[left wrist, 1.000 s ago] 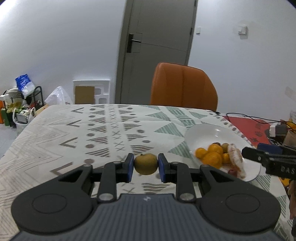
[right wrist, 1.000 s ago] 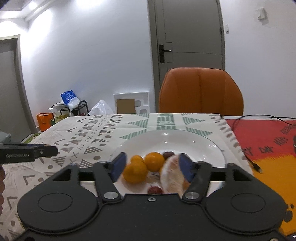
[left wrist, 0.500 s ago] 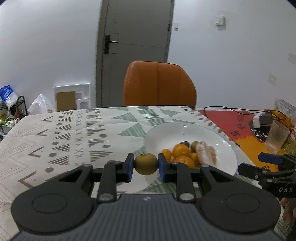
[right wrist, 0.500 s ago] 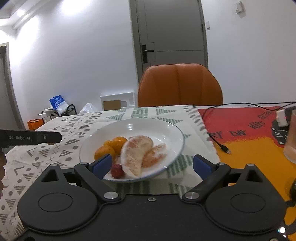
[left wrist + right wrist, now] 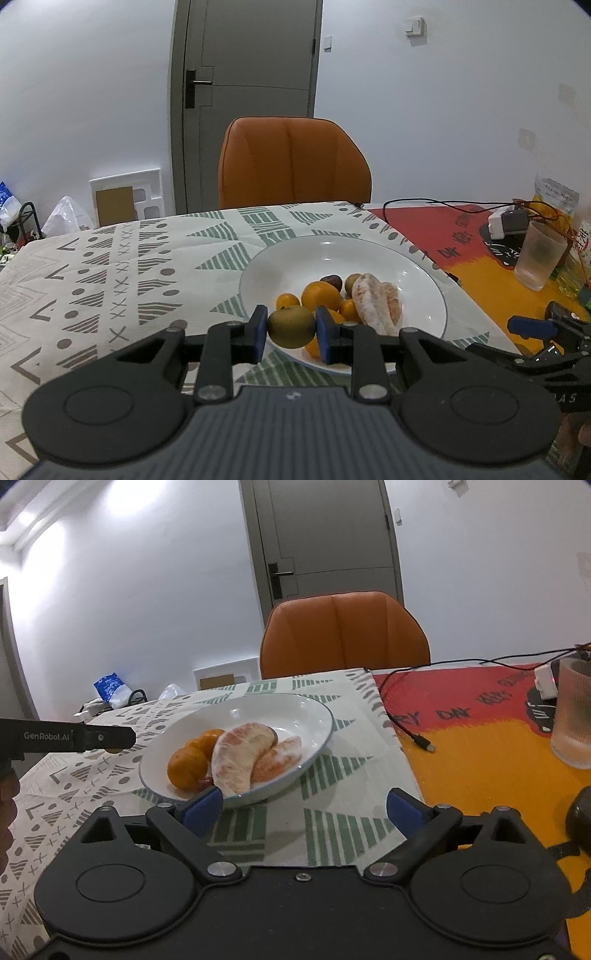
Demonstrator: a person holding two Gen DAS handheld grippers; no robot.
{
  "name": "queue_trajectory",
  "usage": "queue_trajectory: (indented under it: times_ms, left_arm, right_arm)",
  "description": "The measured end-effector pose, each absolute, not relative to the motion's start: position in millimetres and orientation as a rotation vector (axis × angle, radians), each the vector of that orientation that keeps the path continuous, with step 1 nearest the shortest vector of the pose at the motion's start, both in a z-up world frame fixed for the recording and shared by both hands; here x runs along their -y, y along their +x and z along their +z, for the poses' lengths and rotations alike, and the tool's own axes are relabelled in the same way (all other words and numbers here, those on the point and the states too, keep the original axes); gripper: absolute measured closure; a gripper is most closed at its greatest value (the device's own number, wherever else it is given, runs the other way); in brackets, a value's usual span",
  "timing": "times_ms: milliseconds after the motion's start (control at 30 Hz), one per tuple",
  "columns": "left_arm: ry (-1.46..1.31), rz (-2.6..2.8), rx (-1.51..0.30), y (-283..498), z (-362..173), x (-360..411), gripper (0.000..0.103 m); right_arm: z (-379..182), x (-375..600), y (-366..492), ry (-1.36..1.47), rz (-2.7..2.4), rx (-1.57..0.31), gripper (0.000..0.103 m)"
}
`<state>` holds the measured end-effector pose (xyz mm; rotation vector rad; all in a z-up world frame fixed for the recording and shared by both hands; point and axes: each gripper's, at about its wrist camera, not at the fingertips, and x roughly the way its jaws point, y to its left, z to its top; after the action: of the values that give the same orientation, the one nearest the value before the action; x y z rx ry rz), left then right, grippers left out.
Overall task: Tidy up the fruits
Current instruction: 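Lower the yellow-green fruit into the white bowl and open the left gripper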
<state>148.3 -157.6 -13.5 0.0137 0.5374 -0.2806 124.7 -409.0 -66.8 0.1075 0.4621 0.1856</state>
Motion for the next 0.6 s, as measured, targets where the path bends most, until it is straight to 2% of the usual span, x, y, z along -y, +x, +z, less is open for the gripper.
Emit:
queue_trajectory:
  times_ms: [600]
  left_arm:
    - [0.034, -0.306, -0.551, 162.0, -22.5, 181.7, 0.077]
  right_arm:
    - [-63.6, 428.7, 112.7, 0.12, 0.165, -0.447, 0.004]
